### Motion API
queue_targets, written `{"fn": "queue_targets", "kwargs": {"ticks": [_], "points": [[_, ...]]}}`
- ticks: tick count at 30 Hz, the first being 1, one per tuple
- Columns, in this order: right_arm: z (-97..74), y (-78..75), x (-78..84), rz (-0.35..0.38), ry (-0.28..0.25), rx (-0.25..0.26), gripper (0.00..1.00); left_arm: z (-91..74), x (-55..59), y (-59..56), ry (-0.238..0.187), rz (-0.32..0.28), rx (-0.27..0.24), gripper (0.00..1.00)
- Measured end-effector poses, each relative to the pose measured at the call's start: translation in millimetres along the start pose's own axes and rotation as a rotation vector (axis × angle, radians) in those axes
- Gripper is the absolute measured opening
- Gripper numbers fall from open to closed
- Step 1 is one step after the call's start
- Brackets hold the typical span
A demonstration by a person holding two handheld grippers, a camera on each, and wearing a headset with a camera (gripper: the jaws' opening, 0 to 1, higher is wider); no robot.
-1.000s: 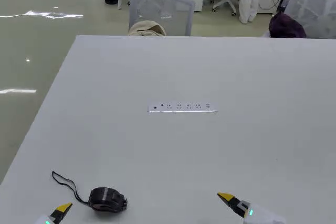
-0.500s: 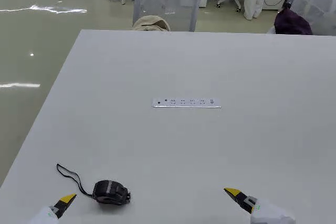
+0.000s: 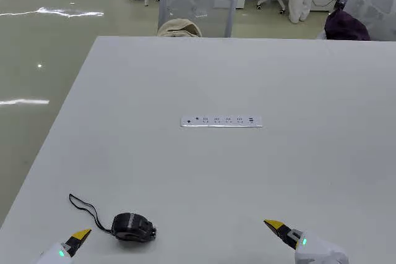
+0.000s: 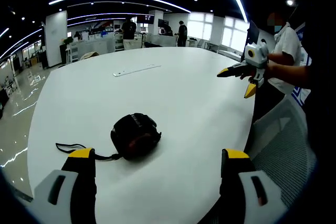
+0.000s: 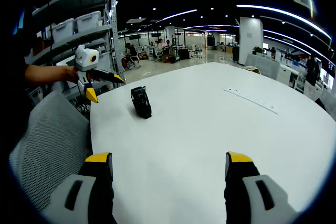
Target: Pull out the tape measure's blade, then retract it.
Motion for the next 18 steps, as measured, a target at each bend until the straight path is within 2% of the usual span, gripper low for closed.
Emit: {"fn": "queue_targets", "kwargs": {"ticks": [18], "points": [[0.5, 1.1, 2.6, -0.006, 0.014, -0.008, 0.89, 0.0, -0.2, 2.2, 0.005, 0.000, -0.005, 0.99]]}}
Point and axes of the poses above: the centre of the closed fingertips' face, and the gripper's own axes: z roughly forward along the fingers, y roughly to its left, x roughly out of its underside, the point moved 1 cm from there along -z, roughly backward along the fingers, and after that the axes turned 14 degrees about x, right-handed, at the moved point
